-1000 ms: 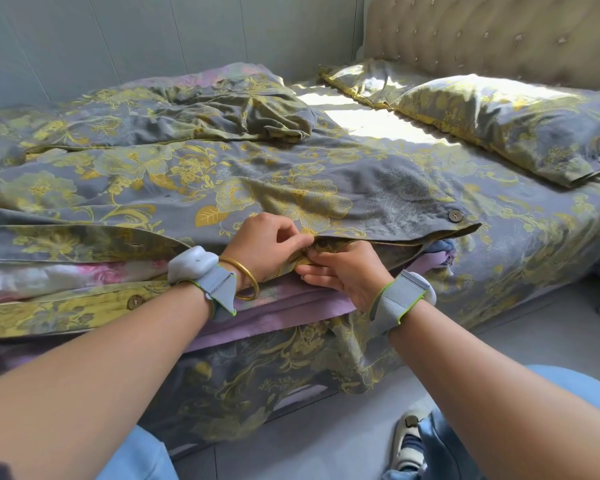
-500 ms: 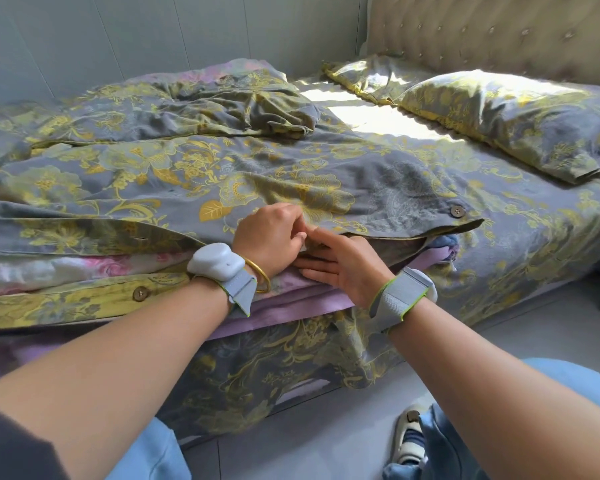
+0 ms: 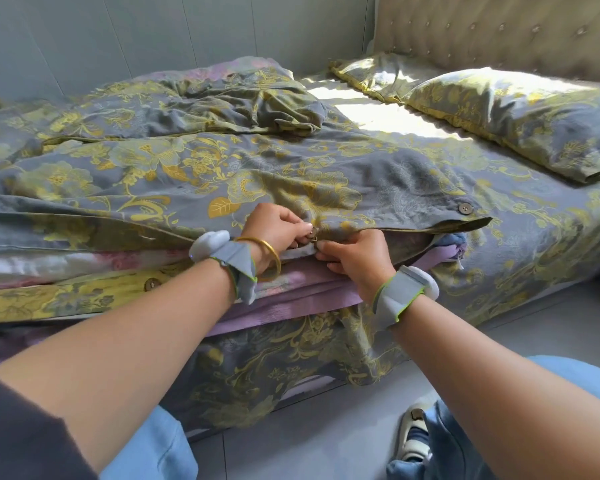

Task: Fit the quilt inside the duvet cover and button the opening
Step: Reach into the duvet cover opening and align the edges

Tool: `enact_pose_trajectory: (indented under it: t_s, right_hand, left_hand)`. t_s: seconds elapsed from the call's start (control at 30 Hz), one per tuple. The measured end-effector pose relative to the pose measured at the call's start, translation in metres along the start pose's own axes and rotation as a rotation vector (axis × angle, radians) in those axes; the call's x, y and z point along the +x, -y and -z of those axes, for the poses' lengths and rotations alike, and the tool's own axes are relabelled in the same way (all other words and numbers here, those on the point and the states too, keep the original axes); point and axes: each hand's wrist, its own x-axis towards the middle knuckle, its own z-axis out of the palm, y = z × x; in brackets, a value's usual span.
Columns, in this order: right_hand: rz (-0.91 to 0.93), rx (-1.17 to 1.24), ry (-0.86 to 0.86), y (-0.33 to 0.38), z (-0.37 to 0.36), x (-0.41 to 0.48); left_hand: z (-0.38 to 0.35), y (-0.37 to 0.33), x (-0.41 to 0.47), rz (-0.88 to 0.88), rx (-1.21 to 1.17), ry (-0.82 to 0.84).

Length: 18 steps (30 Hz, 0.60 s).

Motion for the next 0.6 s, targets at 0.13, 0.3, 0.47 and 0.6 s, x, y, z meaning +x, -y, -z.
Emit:
enact_pose_trajectory:
  t_s: [0.13,0.3,0.47,0.6]
  right_hand:
    - [0.015,0.011,-0.046,-0.003,-0.006,-0.001]
    - [-0.206,0.346,0.136,0.002,-0.017,-0.012]
    - [-0.244,0.42,0.147,0.014,-0.014,-0.014]
    - [-0.213,0.408,0.136,0.027,-0.006,-0.011]
  left_hand:
    - [0.006,-0.006,0.002,0.107,-0.136,0.096]
    - [0.028,0.001,0.008,-0.17,0.404,0.0]
    - [0.051,0.018,0.003,-0.142,0.587,0.092]
    - [0.055,0.021,-0.006,-0.433,0.532,-0.026]
